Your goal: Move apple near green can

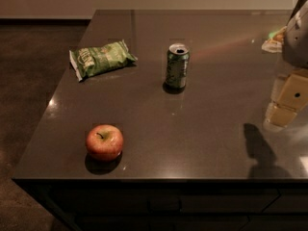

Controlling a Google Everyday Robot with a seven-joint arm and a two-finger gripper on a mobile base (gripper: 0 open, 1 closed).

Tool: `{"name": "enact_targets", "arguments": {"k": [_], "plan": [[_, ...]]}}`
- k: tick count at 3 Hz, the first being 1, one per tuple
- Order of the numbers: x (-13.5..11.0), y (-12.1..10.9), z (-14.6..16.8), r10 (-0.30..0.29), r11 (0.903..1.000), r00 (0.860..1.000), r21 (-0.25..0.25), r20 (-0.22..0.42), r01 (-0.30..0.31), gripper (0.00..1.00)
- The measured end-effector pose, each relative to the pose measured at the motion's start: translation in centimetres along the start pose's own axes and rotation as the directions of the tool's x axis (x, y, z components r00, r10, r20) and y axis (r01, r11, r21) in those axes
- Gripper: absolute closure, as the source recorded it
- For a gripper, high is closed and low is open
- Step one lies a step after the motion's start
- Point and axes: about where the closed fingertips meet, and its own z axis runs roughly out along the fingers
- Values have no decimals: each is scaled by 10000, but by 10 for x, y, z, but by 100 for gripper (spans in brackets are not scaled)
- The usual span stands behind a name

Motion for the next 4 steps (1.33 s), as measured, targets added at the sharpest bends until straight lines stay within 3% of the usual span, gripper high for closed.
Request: {"name": "enact_targets", "arguments": {"k": [1,2,3,4], "plan": [[0,0,0,0,10000,10000,2,1,0,0],[-19,2,1,-137,9995,9988,-295,477,151,0],[-56,10,9,-383,9959,9901,-764,1348,489,0],[-99,24,18,-646,9893,9727,-1133,2231,917,0]]}}
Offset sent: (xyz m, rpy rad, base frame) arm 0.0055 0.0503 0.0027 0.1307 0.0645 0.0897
